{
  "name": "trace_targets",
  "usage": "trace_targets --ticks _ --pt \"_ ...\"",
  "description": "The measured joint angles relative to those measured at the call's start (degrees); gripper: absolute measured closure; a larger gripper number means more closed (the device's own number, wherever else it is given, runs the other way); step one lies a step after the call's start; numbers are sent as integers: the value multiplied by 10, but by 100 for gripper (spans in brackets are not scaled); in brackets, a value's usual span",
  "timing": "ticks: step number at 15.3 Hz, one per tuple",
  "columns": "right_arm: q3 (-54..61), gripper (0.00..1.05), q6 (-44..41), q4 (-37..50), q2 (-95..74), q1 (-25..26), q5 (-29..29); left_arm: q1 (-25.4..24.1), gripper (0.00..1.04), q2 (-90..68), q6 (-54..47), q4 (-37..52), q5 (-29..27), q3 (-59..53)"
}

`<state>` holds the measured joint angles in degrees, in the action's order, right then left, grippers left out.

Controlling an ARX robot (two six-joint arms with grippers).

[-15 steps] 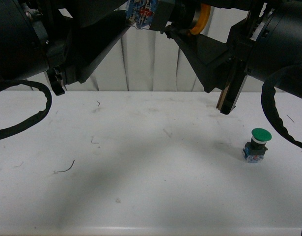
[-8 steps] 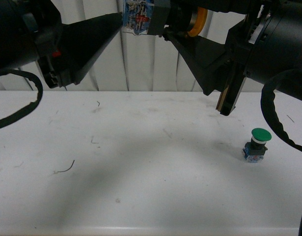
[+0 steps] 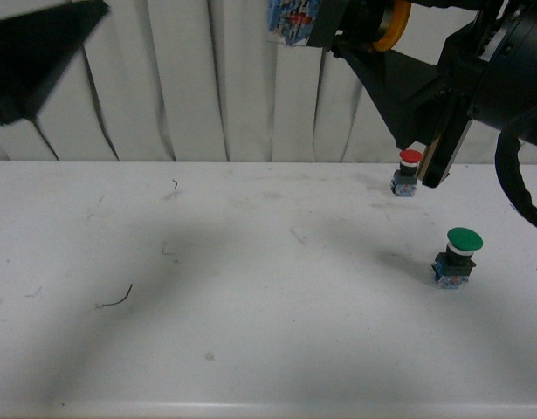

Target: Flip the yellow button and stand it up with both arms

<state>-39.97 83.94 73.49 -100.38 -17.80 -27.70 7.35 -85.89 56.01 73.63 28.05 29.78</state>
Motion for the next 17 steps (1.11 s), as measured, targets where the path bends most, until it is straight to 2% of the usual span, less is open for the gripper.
trace_targets --ticks 1,2,6,7,9,10,12,13,15,17 --pt "-12 70 -2 0 -1 11 3 -69 7 59 -39 -43 5 -1" --pt "-19 70 -16 0 -13 24 2 -130 7 211 -170 -179 5 -49" --pt "-22 70 -24 -1 -27 29 2 -203 7 462 -351 -419 40 -91" --pt "-22 70 -26 -1 -27 29 2 -227 7 524 -389 -483 63 -93" --pt "-23 70 -28 -1 -27 29 0 -264 7 615 -427 -573 93 -97" --pt "-23 70 -31 -1 -27 28 0 -256 11 648 -458 -633 55 -84" --pt "-23 70 -36 -1 -27 28 -2 -184 29 667 -511 -732 -92 -88" --pt "-23 70 -39 -1 -27 28 -2 -169 39 680 -531 -738 -151 -120" --pt "-23 70 -44 0 -27 28 -5 -155 59 706 -544 -743 -201 -153" --pt "-23 70 -48 -1 -27 28 -10 -82 78 767 -549 -768 -269 -177"
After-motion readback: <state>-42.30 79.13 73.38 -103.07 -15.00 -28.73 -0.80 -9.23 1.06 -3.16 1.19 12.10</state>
